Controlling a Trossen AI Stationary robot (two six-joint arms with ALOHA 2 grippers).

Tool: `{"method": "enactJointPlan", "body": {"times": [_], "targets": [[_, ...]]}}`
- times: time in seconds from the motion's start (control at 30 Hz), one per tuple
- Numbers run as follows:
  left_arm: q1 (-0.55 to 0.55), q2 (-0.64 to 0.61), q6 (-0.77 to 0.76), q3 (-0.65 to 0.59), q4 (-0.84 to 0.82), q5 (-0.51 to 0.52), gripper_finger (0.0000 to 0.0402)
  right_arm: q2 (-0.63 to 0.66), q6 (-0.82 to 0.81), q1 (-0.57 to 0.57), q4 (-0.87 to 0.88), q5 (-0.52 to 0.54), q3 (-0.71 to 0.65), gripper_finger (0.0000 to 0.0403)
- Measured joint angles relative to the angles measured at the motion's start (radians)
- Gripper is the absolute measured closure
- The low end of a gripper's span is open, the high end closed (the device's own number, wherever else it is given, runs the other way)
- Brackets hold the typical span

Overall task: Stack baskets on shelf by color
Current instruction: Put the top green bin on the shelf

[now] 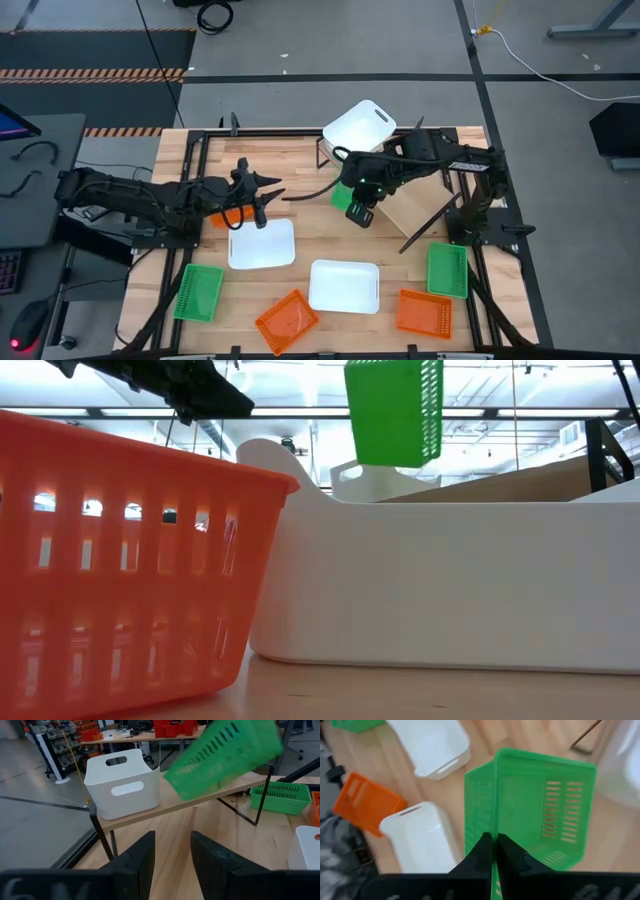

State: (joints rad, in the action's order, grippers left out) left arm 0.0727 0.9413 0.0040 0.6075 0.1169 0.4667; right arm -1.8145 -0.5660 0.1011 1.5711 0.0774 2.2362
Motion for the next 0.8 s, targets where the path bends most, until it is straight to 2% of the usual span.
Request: {"method": "enactJointPlan", "body": {"times": [0.4,0.63,0.8], "targets": [[0.017,0.0,-0.011,0.0,-0.002,0.0,0.0269,0.028,-0.067,0.01,0.001,-0.055,-0.082,0.0391],[0.021,0.0,-0.011,0.0,-0.002,0.0,0.0269,0.149,0.063,0.01,0.0,-0.047,-0.088,0.0392],[0.021,0.0,-0.012,0.0,-0.002,0.0,0.0269,0.247,0.07,0.011,-0.003,-0.015,-0.102,0.0392]]}}
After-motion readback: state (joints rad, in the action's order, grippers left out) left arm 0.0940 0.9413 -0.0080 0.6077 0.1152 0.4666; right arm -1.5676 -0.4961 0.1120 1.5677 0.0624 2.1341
